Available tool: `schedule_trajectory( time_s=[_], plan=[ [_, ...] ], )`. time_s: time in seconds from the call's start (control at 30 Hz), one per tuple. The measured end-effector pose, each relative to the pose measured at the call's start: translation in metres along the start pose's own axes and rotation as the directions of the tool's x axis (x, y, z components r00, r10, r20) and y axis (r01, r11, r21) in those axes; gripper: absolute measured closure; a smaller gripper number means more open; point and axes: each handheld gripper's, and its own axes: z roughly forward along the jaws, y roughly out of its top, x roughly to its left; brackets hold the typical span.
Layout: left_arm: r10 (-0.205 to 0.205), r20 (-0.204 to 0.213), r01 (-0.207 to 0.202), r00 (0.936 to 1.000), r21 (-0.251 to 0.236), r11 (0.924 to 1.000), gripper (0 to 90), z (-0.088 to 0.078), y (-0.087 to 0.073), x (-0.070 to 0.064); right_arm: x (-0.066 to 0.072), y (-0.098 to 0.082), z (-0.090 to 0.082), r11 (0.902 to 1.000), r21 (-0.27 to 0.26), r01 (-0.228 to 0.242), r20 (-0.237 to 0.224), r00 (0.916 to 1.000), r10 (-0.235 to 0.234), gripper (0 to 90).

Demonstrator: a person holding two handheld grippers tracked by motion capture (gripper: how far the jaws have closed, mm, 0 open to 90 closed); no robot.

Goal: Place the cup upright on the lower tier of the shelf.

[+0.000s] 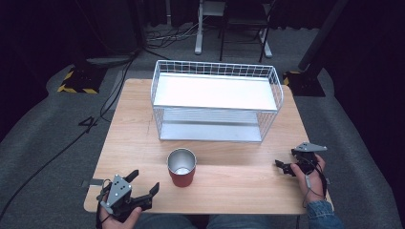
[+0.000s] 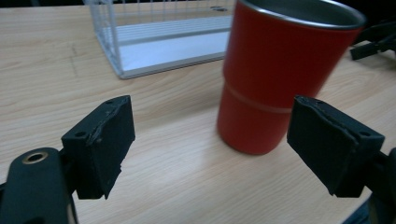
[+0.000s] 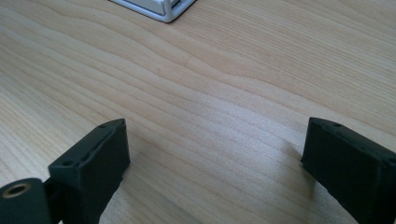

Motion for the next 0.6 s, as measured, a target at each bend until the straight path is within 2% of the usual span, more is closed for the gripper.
schedule_trajectory(
  time_s=[0.03,0.2,0.3,0.33,0.37,0.4,0.43,0.6],
  plan=[
    [0.007,0.013,-0.007,0.9999,-0.014,0.9999,15.5,0.001,0.001,-0.006,0.0,0.0,0.0,1.0,0.001,0.002,-0.001,1.0,-0.002,7.7],
    [0.013,0.033,-0.012,0.9994,-0.03,0.9995,15.5,0.003,0.002,-0.017,0.0,0.0,0.0,1.0,0.0,0.001,0.0,1.0,-0.001,7.7],
    [0.05,0.006,-0.05,0.9987,0.009,0.9987,15.3,0.008,0.005,-0.03,0.0,0.0,0.0,1.0,0.0,0.001,0.0,1.0,-0.001,7.7],
    [0.05,0.006,-0.05,0.9987,0.009,0.9987,15.3,0.008,0.005,-0.03,0.0,0.0,0.0,1.0,0.0,0.001,-0.001,1.0,-0.001,7.8],
    [0.06,0.015,-0.061,0.9981,0.017,0.998,15.3,0.01,0.006,-0.037,0.0,0.0,0.0,1.0,0.0,0.001,-0.001,1.0,-0.001,7.7],
    [0.06,0.015,-0.061,0.9981,0.017,0.998,15.3,0.01,0.006,-0.037,0.0,0.0,0.0,1.0,0.0,0.001,-0.001,1.0,-0.001,7.7],
    [0.067,0.027,-0.068,0.9974,0.023,0.9974,15.3,0.012,0.007,-0.042,0.0,0.0,0.0,1.0,0.0,0.001,0.0,1.0,-0.001,7.7],
    [0.033,0.055,-0.034,0.9979,0.028,0.999,15.3,0.016,0.008,-0.049,0.0,0.0,0.0,1.0,0.0,0.001,0.0,1.0,-0.001,7.8]
  ],
)
